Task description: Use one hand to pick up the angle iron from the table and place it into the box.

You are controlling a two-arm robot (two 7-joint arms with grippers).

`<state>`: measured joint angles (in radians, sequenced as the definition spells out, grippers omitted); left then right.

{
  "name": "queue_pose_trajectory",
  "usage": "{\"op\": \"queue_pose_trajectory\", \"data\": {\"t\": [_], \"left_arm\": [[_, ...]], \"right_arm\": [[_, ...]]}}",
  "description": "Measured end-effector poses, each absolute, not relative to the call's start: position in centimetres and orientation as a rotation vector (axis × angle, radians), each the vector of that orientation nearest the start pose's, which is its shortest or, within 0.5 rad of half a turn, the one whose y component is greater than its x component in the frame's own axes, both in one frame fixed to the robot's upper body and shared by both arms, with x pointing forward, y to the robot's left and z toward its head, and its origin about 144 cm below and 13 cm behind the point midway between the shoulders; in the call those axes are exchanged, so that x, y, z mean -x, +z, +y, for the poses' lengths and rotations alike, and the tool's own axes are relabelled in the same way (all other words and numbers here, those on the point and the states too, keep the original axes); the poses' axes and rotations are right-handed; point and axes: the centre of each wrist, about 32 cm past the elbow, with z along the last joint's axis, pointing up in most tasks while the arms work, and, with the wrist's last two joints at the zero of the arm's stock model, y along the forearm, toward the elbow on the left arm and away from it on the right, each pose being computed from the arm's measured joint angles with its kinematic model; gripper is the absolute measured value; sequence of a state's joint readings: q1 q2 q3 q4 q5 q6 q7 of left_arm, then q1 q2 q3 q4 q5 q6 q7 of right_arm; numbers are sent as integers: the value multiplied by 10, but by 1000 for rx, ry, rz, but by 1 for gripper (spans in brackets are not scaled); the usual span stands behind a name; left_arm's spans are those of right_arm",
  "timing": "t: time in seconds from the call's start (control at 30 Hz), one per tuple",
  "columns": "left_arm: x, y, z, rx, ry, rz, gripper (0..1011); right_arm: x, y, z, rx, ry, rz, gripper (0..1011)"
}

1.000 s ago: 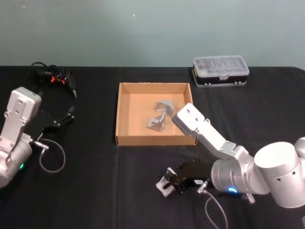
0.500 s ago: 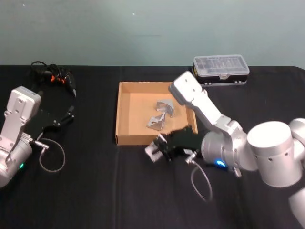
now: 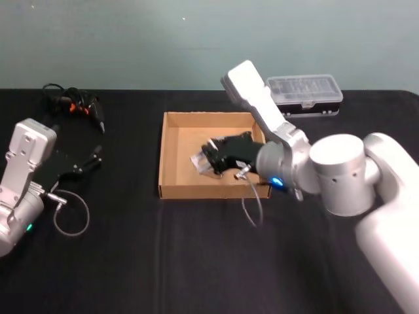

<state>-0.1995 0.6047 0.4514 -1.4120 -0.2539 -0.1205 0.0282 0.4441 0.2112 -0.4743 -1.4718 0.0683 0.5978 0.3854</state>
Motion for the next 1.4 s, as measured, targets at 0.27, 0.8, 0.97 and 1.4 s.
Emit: {"op": "queue_pose_trajectory", "data": {"t": [0.27, 0.8, 0.97, 1.4], "left_arm": [[-489, 1140, 310, -304, 1248, -285, 1012], [-489, 1140, 310, -304, 1248, -285, 1011], [-489, 1140, 310, -304, 1248, -285, 1011], [-489, 1140, 310, -304, 1248, -285, 1011]], "right_arm": [[-573, 1236, -138, 511, -866, 47, 139], [-606, 1224, -123, 571, -897, 70, 139], [-605, 1224, -124, 569, -897, 68, 139], [-603, 1224, -124, 567, -896, 69, 446]]}}
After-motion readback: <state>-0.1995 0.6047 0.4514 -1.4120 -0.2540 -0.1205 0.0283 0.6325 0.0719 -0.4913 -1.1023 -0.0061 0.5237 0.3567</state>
